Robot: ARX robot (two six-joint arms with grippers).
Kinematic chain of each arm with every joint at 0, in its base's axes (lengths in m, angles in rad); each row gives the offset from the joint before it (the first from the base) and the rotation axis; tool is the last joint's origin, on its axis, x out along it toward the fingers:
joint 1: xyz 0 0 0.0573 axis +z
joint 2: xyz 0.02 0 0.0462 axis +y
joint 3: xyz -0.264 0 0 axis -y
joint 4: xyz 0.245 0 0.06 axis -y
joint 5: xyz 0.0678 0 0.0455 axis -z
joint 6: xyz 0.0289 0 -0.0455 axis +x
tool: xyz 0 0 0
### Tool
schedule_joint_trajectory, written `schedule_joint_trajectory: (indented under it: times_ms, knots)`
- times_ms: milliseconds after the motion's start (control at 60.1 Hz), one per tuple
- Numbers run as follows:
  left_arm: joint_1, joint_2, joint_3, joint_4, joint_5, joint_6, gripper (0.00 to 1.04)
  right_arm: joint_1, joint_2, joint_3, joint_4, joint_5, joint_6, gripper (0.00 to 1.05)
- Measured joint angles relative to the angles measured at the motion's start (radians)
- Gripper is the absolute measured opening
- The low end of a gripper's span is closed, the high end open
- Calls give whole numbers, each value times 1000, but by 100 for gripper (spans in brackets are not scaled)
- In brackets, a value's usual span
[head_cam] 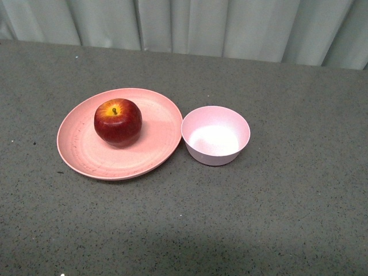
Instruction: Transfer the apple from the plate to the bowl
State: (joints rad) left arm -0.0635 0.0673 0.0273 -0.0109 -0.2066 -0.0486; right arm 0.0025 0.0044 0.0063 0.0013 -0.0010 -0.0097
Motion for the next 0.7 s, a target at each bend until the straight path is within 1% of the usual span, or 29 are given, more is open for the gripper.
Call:
schedule_joint_trajectory:
  times_ms: [50, 83, 150, 216, 283, 399, 516, 582, 699]
  knots:
    - [-15, 97, 1, 47, -112, -25, 98, 0, 0, 0, 0, 0, 0, 95]
    - [-8, 158, 2, 91, -119, -44, 98, 0, -1, 0, 0, 2, 0, 95]
    - [28, 360, 26, 264, -95, -69, 98, -1, -1, 0, 0, 0, 0, 95]
    - [57, 599, 90, 459, -34, -85, 98, -1, -1, 0, 0, 0, 0, 95]
    - [68, 810, 174, 581, 16, -88, 98, -1, -1, 0, 0, 0, 0, 95]
    - [60, 1073, 310, 600, 80, -85, 98, -1, -1, 0, 0, 0, 0, 95]
    - [33, 1244, 420, 606, 78, -89, 98, -1, -1, 0, 0, 0, 0, 95]
    - [8, 1330, 497, 579, 77, -89, 98, -1, -1, 0, 0, 0, 0, 95]
    - [-47, 1521, 660, 488, 93, -97, 98, -1, -1, 0, 0, 0, 0, 95]
